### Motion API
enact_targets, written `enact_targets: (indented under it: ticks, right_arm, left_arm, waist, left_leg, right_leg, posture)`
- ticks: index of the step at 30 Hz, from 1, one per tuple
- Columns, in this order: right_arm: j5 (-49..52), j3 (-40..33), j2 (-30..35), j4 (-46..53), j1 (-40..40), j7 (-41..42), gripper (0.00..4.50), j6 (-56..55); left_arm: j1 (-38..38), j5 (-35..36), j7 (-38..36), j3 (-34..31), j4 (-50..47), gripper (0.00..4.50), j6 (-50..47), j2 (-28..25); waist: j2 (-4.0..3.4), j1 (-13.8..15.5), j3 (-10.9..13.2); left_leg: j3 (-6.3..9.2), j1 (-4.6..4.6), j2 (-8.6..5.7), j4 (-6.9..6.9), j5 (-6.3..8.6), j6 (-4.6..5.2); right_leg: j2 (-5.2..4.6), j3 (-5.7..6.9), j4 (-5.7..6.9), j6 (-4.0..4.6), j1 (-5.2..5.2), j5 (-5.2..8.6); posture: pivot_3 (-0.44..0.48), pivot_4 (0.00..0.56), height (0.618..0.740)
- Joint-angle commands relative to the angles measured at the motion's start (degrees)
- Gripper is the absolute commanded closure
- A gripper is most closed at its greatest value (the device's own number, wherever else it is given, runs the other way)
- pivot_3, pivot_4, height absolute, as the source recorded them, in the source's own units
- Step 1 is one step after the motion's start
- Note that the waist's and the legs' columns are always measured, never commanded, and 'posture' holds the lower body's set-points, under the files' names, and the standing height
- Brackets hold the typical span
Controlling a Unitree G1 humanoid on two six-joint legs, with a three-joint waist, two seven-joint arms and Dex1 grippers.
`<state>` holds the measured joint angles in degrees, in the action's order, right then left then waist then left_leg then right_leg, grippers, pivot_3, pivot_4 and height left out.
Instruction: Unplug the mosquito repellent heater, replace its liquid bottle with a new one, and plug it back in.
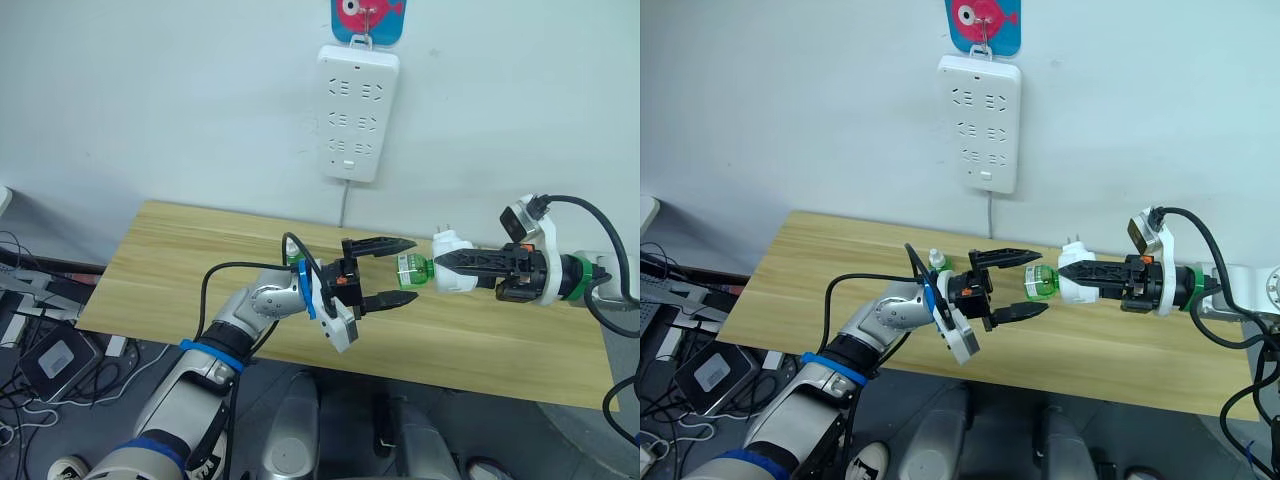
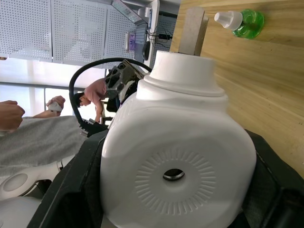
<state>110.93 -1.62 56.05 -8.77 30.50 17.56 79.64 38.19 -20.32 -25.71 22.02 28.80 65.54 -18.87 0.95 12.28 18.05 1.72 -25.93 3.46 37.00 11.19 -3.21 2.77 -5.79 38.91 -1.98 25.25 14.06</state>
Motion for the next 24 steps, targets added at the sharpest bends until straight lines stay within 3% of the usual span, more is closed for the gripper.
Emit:
enact_targets:
  ticks: [1, 2, 5, 10, 13, 16, 17, 19, 21, 24]
  right_arm:
    - [2.1, -1.4, 0.2, 2.1, 0.2, 1.5, 1.37, 0.2]
    - [2.1, -1.4, 0.2, 2.2, 0.2, 1.5, 1.37, 0.2]
    - [2.1, -1.5, 0.2, 2.4, 0.0, 1.6, 1.37, 0.2]
    - [2.1, -1.4, 0.2, 2.5, -0.1, 1.6, 1.37, 0.1]
    - [2.1, -1.4, 0.2, 2.4, -0.1, 1.7, 1.37, 0.1]
    - [2.1, -1.3, 0.4, 2.6, -0.1, 1.8, 1.37, 0.1]
    - [2.1, -1.3, 0.4, 2.6, -0.1, 1.9, 1.37, 0.1]
    - [2.1, -1.3, 0.7, 2.8, -0.1, 2.0, 1.37, 0.1]
    - [2.1, -1.4, 1.3, 3.5, -0.1, 2.5, 1.37, 0.4]
    - [2.1, -1.3, 1.9, 5.5, 0.1, 3.3, 1.37, 0.8]
  left_arm:
    - [0.8, -1.4, 2.2, -0.8, -0.6, 0.0, 0.8, 0.1]
    - [0.9, -1.6, 2.4, -0.6, -0.4, 0.0, 1.0, 0.0]
    - [1.1, -1.1, 2.8, -0.1, -0.3, 0.6, 1.9, -0.2]
    - [1.2, -0.7, 2.9, 0.2, -0.4, 2.13, 3.1, -0.3]
    - [1.1, 0.0, 2.8, 0.6, -0.6, 2.27, 3.6, -0.3]
    - [0.3, 5.4, 0.0, 2.9, -1.1, 2.27, 2.3, -0.5]
    - [-0.4, 9.6, -2.4, 4.2, -2.0, 2.27, -0.2, -0.5]
    - [-4.5, 27.3, -13.8, 7.8, -9.5, 2.27, -16.4, -1.1]
    - [-8.5, 46.2, -21.7, 8.6, -21.4, 2.27, -41.0, -3.5]
    - [-9.6, 72.6, -21.8, 5.9, -34.6, 2.27, -76.6, -9.0]
  waist:
    - [0.0, 0.0, 0.0]
    - [0.0, 0.0, 0.0]
    - [0.0, 0.0, 0.0]
    - [0.0, 0.0, 0.0]
    - [0.0, 0.0, 0.0]
    - [0.0, 0.0, 0.0]
    - [0.0, 0.0, 0.0]
    - [-0.01, 0.0, 0.0]
    - [0.01, -0.5, 0.0]
    - [0.01, -1.2, 0.0]
  left_leg:
    - [0.0, 0.0, 0.0, 0.0, 0.0, 0.0]
    - [0.0, 0.0, 0.0, 0.0, 0.0, 0.0]
    - [0.0, 0.0, 0.0, 0.0, 0.0, 0.0]
    - [0.0, 0.0, 0.0, 0.0, 0.0, 0.0]
    - [0.0, 0.0, 0.0, 0.0, 0.0, 0.0]
    - [0.0, 0.0, 0.0, 0.0, 0.0, 0.0]
    - [0.0, 0.0, 0.0, 0.01, 0.0, 0.0]
    - [0.0, 0.01, 0.0, 0.01, 0.0, 0.0]
    - [-0.02, 0.02, 0.0, 0.0, 0.0, 0.0]
    - [0.24, -0.02, 0.05, 0.01, -0.01, 0.0]
  right_leg:
    - [0.0, 0.0, 0.0, 0.0, 0.0, 0.0]
    - [0.0, 0.0, 0.0, 0.0, 0.0, 0.0]
    - [0.0, 0.0, 0.01, 0.0, 0.0, 0.0]
    - [0.0, 0.0, 0.01, 0.0, 0.0, 0.0]
    - [0.0, 0.0, 0.01, 0.0, 0.0, 0.0]
    - [0.0, 0.0, 0.02, 0.0, -0.01, 0.0]
    - [0.0, 0.0, 0.02, 0.01, 0.0, 0.0]
    - [0.0, 0.0, 0.04, 0.01, -0.01, -0.01]
    - [-0.04, -0.01, 0.07, 0.01, 0.0, -0.01]
    - [0.0, 0.22, 0.11, 0.01, 0.0, 0.01]
  posture:
    - [0.296, 0.289, 0.74]
    - [0.296, 0.289, 0.74]
    - [0.296, 0.289, 0.74]
    - [0.296, 0.289, 0.74]
    - [0.296, 0.289, 0.74]
    - [0.301, 0.285, 0.74]
    - [0.301, 0.285, 0.74]
    - [0.301, 0.285, 0.74]
    - [0.303, 0.285, 0.74]
    - [0.309, 0.287, 0.74]
